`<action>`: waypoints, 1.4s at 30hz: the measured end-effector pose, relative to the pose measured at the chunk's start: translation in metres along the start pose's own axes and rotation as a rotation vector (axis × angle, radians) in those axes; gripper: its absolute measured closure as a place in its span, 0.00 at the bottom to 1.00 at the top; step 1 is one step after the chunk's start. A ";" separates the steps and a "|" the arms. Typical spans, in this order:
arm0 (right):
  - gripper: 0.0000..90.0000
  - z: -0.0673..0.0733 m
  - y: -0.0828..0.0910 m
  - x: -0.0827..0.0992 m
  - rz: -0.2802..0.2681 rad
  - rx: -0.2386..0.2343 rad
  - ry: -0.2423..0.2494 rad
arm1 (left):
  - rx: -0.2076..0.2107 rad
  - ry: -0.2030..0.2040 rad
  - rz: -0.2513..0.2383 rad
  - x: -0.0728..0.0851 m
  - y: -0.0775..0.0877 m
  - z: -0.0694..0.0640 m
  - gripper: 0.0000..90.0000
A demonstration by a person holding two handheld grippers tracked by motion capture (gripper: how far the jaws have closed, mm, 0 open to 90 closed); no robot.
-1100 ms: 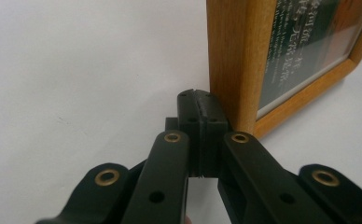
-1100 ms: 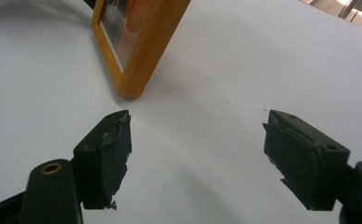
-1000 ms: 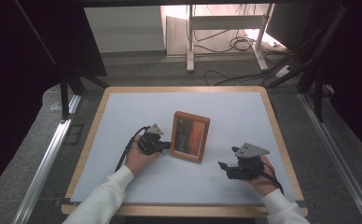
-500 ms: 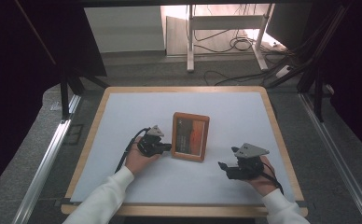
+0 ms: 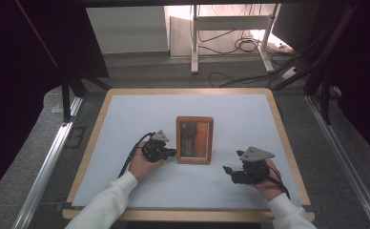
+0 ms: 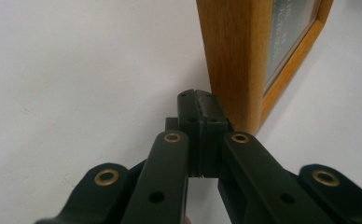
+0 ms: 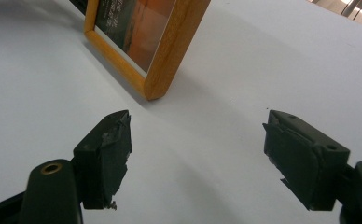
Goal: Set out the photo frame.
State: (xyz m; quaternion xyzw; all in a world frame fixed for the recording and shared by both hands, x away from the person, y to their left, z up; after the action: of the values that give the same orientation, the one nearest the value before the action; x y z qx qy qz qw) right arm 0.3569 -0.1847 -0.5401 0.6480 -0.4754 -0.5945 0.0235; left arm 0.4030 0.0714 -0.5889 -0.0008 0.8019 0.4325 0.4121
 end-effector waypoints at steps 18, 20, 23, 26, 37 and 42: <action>0.26 -0.004 0.000 0.006 -0.005 -0.008 -0.028 | -0.014 0.022 -0.037 -0.002 0.012 0.007 1.00; 0.25 -0.004 -0.001 0.007 -0.007 -0.008 -0.033 | -0.020 0.022 -0.039 0.000 0.016 0.009 1.00; 0.25 -0.005 0.001 0.009 -0.006 -0.005 -0.033 | -0.031 0.025 -0.046 0.004 0.023 0.011 1.00; 0.25 -0.005 0.002 0.010 -0.004 0.001 -0.036 | -0.042 0.028 -0.061 0.007 0.032 0.012 0.99; 0.25 -0.006 0.010 0.023 0.006 0.038 -0.123 | -0.078 0.033 -0.101 0.037 0.068 0.010 0.94; 0.25 -0.010 0.012 0.036 0.017 0.058 -0.189 | -0.122 0.049 -0.120 0.049 0.075 0.006 0.66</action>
State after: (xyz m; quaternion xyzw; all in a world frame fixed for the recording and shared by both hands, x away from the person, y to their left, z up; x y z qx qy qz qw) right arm 0.3519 -0.2199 -0.5572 0.5853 -0.4981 -0.6387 -0.0353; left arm 0.3476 0.1395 -0.5714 -0.0843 0.7826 0.4549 0.4166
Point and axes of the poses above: each handheld gripper's, and its own axes: y roughly backward along the jaws, x roughly out of its underside, z roughly to its left, the point moved 8 cm from there along -y, roughly forward along the jaws, and after that the axes turned 12 degrees about y, right-handed, at the moved point
